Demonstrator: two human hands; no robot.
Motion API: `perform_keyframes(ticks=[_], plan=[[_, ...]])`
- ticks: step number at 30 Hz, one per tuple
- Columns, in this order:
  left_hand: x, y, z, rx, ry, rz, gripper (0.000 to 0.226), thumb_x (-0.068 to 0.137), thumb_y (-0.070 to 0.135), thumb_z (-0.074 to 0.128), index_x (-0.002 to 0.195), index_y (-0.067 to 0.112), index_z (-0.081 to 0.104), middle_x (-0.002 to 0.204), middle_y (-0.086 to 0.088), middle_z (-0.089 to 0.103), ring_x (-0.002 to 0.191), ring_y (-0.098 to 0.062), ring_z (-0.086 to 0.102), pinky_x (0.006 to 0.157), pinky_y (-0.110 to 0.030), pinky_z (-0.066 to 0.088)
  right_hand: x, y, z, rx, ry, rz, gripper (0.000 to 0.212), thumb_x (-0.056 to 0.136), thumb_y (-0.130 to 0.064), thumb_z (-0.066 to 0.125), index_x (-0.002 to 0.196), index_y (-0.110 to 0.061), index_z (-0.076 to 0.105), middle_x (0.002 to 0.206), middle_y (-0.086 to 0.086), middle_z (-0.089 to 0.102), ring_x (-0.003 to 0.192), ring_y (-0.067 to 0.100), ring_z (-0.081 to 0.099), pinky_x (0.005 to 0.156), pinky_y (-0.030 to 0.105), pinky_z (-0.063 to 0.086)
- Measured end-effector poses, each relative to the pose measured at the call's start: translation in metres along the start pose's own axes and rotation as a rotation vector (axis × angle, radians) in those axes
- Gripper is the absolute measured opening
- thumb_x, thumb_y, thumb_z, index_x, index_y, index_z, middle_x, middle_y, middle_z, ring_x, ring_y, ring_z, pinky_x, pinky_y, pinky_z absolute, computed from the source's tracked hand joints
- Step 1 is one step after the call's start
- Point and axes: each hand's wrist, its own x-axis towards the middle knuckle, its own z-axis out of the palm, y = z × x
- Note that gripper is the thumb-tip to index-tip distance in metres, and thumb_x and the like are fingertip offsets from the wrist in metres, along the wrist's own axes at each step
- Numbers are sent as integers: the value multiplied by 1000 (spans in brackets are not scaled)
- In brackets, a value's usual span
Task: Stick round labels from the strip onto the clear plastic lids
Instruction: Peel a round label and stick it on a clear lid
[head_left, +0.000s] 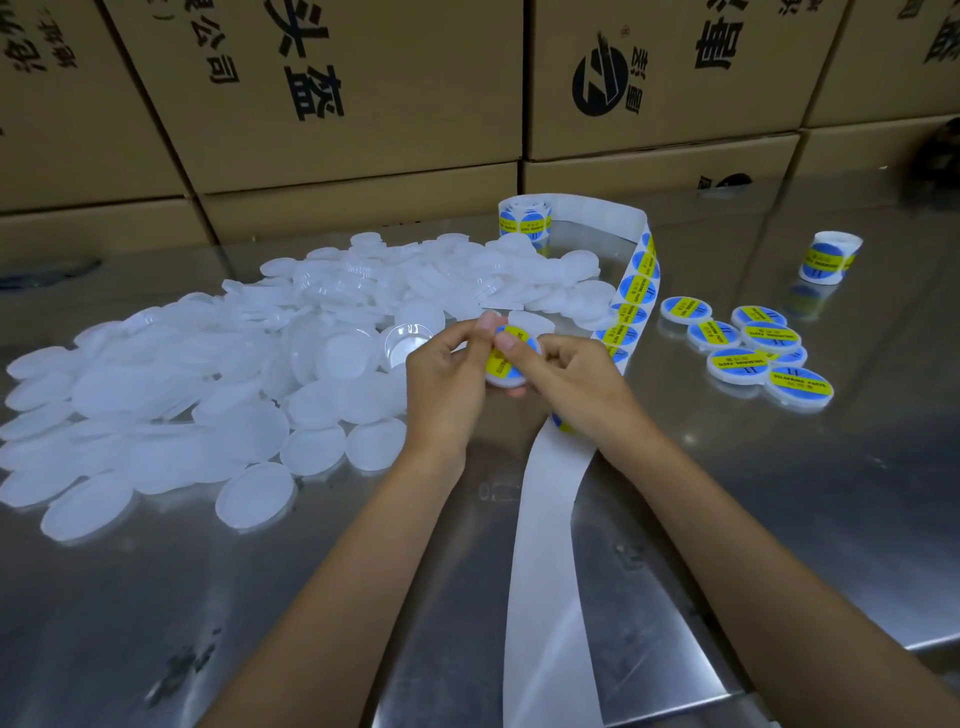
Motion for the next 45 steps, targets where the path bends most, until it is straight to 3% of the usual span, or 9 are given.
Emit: perform_keyframes(ticks=[4,7,12,14,17,26,34,39,45], plan=[[-2,3,4,-47,-197,-61,30,98,7,61,128,7,66,110,-7,76,92,-23,75,78,-28,61,4,0,-10,59,249,4,46,87,-44,71,69,-6,54,59,4,45,55,9,38,56,23,34],[-4,3,4,-83,-247,-66,36,92,-6,65,126,4,63,114,-16,73,102,-29,73,79,-26,60,4,0,-11,74,267,-48,47,91,-38,68,80,5,55,70,23,55,63,16,46,63,32,40],[-1,3,-3,-234,-178,-169,23,92,-3,66,114,-1,59,111,-25,72,98,-28,75,89,-33,60,3,1,-8,75,174,-72,42,104,-40,45,84,-5,60,64,-8,55,60,4,48,63,23,42],[0,2,-3,-332,-186,-191,18,94,-2,63,112,-3,58,113,-25,71,100,-28,74,89,-31,60,2,3,-5,17,124,-89,31,102,-43,47,89,-18,61,63,-17,56,59,-2,51,61,14,39],[1,1,-3,-432,-194,-210,11,97,-2,59,107,-1,58,113,-25,72,104,-27,73,86,-27,59,-1,5,-1,-168,92,-112,28,94,-53,55,80,-29,54,62,-17,51,57,2,46,60,22,39],[0,2,2,-428,-254,-254,38,97,22,66,118,-10,64,113,-18,74,105,-24,73,86,-28,59,0,8,-4,-276,200,-203,41,105,-41,39,68,-24,35,54,-15,45,55,8,41,58,30,32],[4,5,-3,-170,-177,-255,55,85,57,68,106,7,74,95,-11,78,84,-22,77,71,-28,61,-8,2,-3,-404,68,-276,41,106,-35,37,91,1,53,75,10,60,76,30,55,74,51,47],[2,0,-2,-84,-147,-130,45,95,34,68,109,-9,64,76,-10,74,64,-22,73,62,-26,58,-6,3,-6,-376,59,-218,43,106,-34,38,85,0,52,66,5,51,68,24,48,72,52,45],[-1,2,-2,-98,-263,-58,29,100,8,59,128,15,64,80,-12,76,61,-24,73,60,-28,59,-3,8,-6,-304,77,-128,57,97,-63,34,77,-16,60,58,-4,53,63,16,52,68,41,45]])
